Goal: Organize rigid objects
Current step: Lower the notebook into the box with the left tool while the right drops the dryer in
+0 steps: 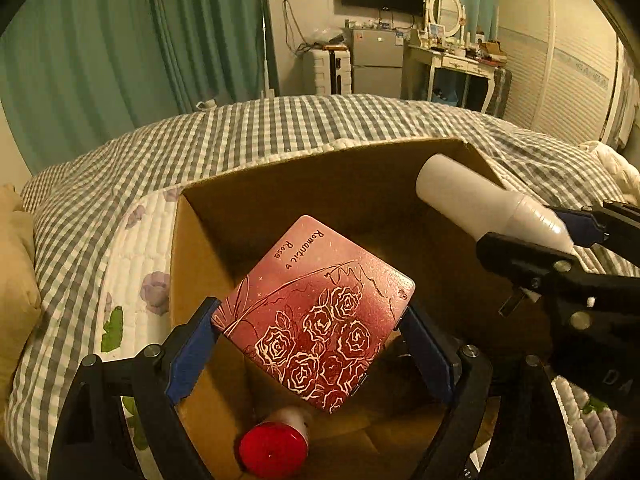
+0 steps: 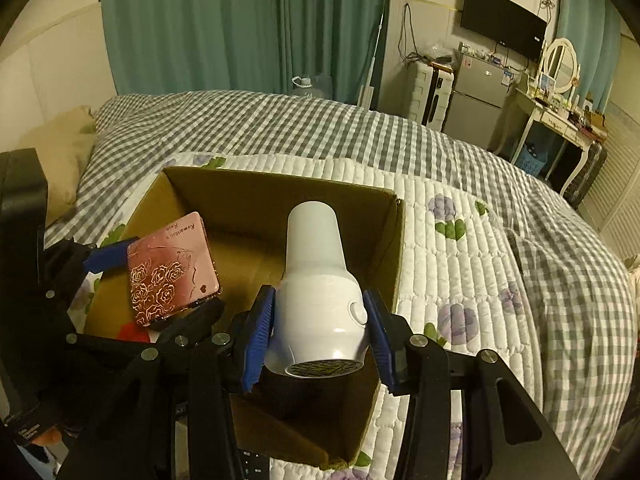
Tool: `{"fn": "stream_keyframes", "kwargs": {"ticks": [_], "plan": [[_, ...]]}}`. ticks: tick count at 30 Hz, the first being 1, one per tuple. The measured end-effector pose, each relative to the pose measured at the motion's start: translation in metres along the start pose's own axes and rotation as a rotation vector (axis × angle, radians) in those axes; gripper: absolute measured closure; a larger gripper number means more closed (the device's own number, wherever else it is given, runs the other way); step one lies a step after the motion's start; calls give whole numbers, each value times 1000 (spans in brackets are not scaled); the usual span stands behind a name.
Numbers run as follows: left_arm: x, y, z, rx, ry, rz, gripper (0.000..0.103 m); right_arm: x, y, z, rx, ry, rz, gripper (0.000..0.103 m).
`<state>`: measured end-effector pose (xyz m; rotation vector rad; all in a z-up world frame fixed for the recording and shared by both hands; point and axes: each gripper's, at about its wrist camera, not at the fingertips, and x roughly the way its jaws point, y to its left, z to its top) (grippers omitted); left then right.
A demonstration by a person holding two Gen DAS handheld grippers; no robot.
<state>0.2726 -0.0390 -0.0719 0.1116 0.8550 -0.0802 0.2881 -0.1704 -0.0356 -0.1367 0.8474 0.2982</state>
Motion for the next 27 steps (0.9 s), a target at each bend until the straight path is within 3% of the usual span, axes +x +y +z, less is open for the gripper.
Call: {"fn": "stream_keyframes", "kwargs": {"ticks": [3, 5, 7, 8, 9, 15, 21, 27], "plan": [[2, 1, -1, -17, 5, 5, 12, -1, -5, 3, 17, -11, 22, 58], [-1, 0, -3, -17, -13, 26, 6, -2, -7, 4, 27, -17, 25, 58], [-7, -1, -2, -12, -39, 37, 2, -5, -7, 4, 24, -27, 14, 47], [-10, -2, -2, -7, -51, 37, 1, -8, -7, 5, 26, -38, 5, 36], [-13, -3, -1, -1, -60, 37, 1, -11, -7, 5, 30, -49, 7, 34], [-30, -1, -1, 0, -68, 52, 1, -32, -9, 6, 40, -79, 6, 32], [-75, 1, -3, 0, -116, 53, 1, -77, -3, 5, 25, -115, -33, 32], [-138, 5, -14, 13, -184, 53, 1, -134, 11, -5, -12, -152, -100, 20]]}}
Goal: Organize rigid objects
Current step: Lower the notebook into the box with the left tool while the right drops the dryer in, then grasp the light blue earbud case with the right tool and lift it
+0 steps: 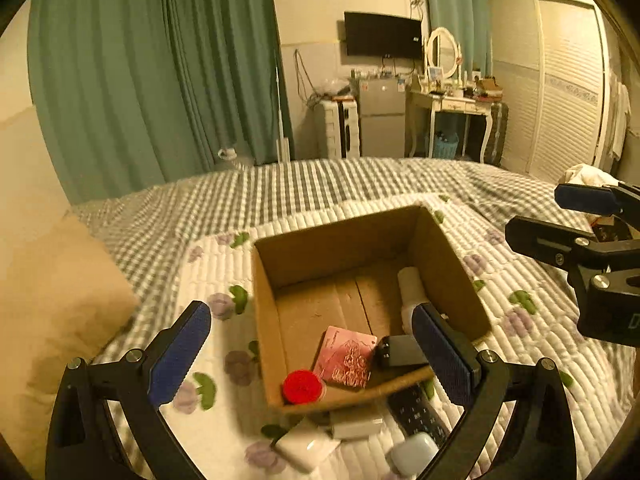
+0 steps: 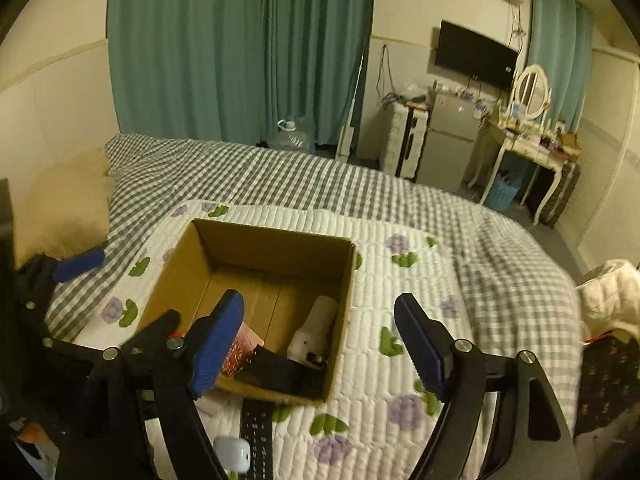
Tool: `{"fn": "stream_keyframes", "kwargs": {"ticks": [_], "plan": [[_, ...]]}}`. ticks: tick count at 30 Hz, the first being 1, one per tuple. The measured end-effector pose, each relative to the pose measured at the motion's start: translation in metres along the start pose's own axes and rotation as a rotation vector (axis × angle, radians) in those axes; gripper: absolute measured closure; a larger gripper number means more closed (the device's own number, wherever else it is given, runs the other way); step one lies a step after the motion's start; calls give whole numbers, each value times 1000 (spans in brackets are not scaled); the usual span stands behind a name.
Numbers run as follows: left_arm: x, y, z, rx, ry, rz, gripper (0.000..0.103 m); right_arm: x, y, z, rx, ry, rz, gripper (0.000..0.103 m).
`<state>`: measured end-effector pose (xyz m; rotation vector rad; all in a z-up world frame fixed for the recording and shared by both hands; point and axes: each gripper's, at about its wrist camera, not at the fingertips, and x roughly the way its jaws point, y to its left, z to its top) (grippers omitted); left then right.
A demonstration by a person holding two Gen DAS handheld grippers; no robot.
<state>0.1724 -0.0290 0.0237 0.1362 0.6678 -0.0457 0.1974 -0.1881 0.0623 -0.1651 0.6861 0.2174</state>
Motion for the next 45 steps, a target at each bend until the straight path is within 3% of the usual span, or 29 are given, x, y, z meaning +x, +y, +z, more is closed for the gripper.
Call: {"fn": "stream_keyframes", "kwargs": {"ticks": [6, 11, 16, 20, 25, 28, 34, 35, 36, 37, 38, 40, 42, 45], "plan": [[-45, 6, -19, 23, -19, 16, 0, -47, 12, -20, 6, 3, -14, 16], [-47, 14, -55, -7, 28, 9, 0, -56, 28, -51, -7, 28, -11, 16], [-25, 12, -101, -6, 94, 33, 0, -24, 44, -91, 3, 106, 18, 16], [-5, 15, -128, -20, 150, 29, 0, 20, 64, -126, -62, 191, -35, 16], [16, 20, -143, -24, 200, 59, 0, 68, 81, -164, -90, 322, 15, 16], [23, 27, -145, -63, 224, 38, 0, 93, 91, -180, -103, 395, 44, 18], [33, 35, -150, -91, 256, 20, 0, 119, 103, -191, -130, 443, 17, 28], [34, 35, -152, -92, 259, 18, 0, 120, 103, -192, -132, 444, 5, 34], [36, 35, -152, -90, 262, 17, 0, 118, 102, -192, -128, 435, -12, 47], [36, 34, -152, -82, 265, 17, 0, 115, 100, -189, -117, 419, -22, 52], [37, 32, -151, -73, 263, 13, 0, 109, 93, -185, -79, 396, 9, 61], [39, 29, -148, -55, 266, 5, 0, 101, 81, -178, -29, 370, 29, 62], [46, 23, -144, -29, 275, 4, 0, 96, 70, -173, 2, 361, 59, 76], [62, 9, -140, 36, 290, 41, 0, 88, 55, -162, 20, 335, 83, 80]]}}
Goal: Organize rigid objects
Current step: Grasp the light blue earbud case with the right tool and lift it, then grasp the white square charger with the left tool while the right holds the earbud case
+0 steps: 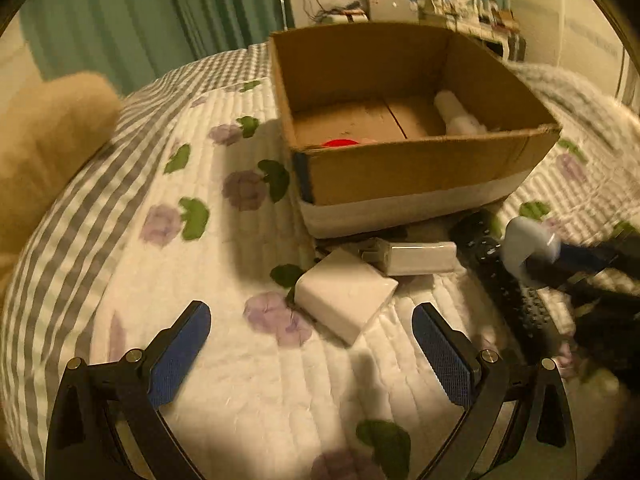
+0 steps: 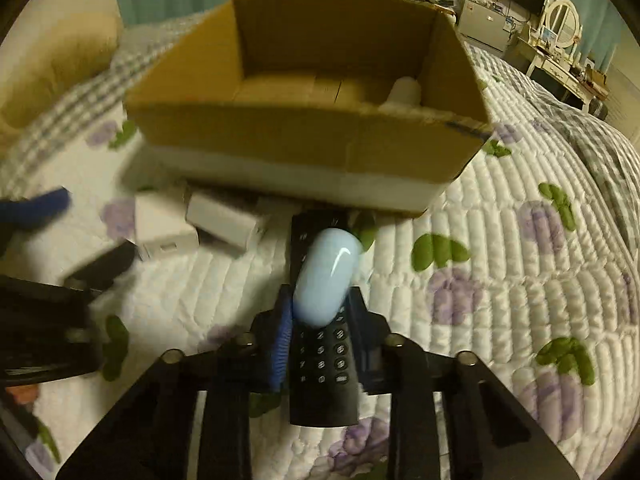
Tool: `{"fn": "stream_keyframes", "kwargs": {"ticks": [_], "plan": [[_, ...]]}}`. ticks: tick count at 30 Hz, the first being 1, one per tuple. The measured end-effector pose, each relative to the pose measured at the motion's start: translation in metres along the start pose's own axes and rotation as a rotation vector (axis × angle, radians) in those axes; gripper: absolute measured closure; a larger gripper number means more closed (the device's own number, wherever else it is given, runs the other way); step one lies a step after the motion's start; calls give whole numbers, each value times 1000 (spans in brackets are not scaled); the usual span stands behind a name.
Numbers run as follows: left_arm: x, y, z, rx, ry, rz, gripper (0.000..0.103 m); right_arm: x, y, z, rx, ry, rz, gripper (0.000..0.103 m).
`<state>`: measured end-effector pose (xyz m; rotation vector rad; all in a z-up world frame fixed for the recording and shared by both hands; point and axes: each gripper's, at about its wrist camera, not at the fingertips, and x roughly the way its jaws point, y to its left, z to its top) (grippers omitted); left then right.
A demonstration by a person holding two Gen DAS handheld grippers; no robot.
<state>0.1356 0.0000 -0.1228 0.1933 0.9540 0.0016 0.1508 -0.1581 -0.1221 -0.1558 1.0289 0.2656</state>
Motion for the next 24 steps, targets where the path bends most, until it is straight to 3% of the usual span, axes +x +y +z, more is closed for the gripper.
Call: {"fn": "stream_keyframes", "kwargs": {"ticks": [5, 8, 10, 11, 13, 18, 24], "plan": [[36, -16, 6, 45, 90, 41, 0, 2, -14, 2, 38, -11, 41, 81], [51, -17, 8, 27, 121, 28, 2, 2, -20, 1, 57, -16, 61, 81], [54, -17, 10, 21, 113, 13, 7, 1, -22, 3, 64, -22, 78, 81], [54, -18, 11, 21, 109, -1, 19, 0, -21, 2, 65, -26, 81, 81], [54, -18, 13, 20, 106, -30, 32, -2, -18, -1, 63, -24, 84, 81], [50, -13, 15, 7, 89, -67, 32, -2, -20, -3, 65, -27, 80, 81], [17, -7, 9, -25, 34, -103, 32, -15, -20, -5, 66, -66, 67, 81]]}}
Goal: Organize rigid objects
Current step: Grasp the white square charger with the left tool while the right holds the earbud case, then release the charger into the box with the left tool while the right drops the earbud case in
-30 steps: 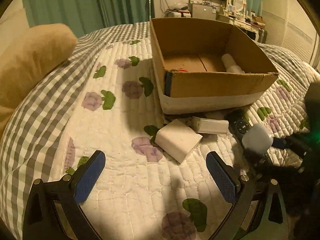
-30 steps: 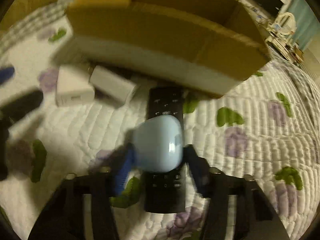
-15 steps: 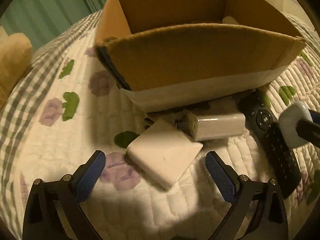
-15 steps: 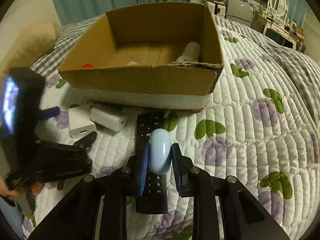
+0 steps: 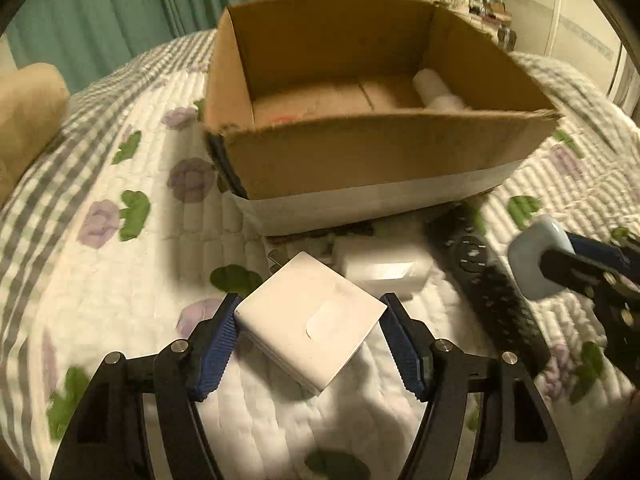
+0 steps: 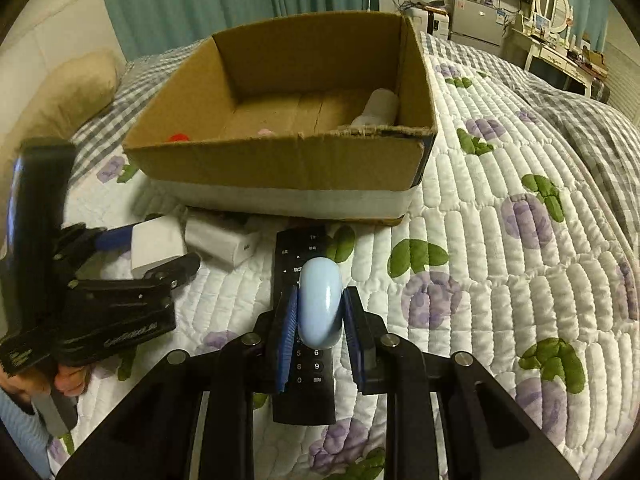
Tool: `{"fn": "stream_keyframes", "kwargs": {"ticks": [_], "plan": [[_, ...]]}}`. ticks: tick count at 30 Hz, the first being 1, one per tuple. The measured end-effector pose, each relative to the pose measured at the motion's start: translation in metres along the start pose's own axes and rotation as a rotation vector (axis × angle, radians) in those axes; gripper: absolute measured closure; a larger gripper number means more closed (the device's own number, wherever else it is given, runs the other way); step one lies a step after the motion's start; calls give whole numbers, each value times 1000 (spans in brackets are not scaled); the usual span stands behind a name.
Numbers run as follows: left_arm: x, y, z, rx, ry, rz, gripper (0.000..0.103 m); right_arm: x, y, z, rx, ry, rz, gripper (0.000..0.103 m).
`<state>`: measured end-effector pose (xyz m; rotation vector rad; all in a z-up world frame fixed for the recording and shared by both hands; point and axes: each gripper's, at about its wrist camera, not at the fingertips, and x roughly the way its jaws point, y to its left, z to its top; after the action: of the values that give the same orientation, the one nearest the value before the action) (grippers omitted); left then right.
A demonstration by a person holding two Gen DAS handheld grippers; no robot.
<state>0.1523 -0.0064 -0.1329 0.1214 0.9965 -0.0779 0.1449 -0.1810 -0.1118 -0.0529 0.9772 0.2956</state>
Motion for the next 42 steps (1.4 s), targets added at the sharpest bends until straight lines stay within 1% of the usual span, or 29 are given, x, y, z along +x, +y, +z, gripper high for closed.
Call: {"fn": "stream_keyframes", "kwargs": {"ticks": [5, 9, 11, 14, 18, 22, 25, 27, 30, 33, 38, 40, 42], "plan": [[-33, -3, -9, -16, -53, -41, 32, -22, 7, 5, -23, -47, -10, 81], [-68, -12, -4, -13, -124, -53, 32, -50, 11, 19, -42, -103, -13, 81], [-84, -9, 5, -16, -161, -70, 32, -67, 11, 31, -54, -138, -10, 81], [-101, -6, 27, -15, -215, -97, 32, -89, 13, 53, -79, -192, -20, 81], [-113, -9, 60, -10, -269, -88, 32, -106, 11, 86, -90, -253, -25, 81], [-99, -10, 96, -2, -299, -76, 32, -102, 7, 118, -91, -273, -34, 81], [-68, -10, 121, -12, -273, -62, 32, -87, 1, 138, -88, -268, -41, 81], [-47, -10, 130, -14, -249, -66, 32, -73, -4, 148, -85, -256, -44, 81], [-18, -13, 134, -8, -201, -52, 32, -52, -9, 154, -87, -235, -44, 81], [2, -15, 134, -7, -172, -52, 32, -33, -14, 155, -94, -216, -43, 81], [12, -19, 133, -1, -175, -49, 32, -15, -18, 152, -90, -197, -30, 81], [13, -19, 135, 7, -167, -36, 30, -11, -20, 151, -87, -192, -28, 81], [9, -17, 135, 7, -191, -14, 26, -10, -21, 151, -79, -192, -22, 81]]}}
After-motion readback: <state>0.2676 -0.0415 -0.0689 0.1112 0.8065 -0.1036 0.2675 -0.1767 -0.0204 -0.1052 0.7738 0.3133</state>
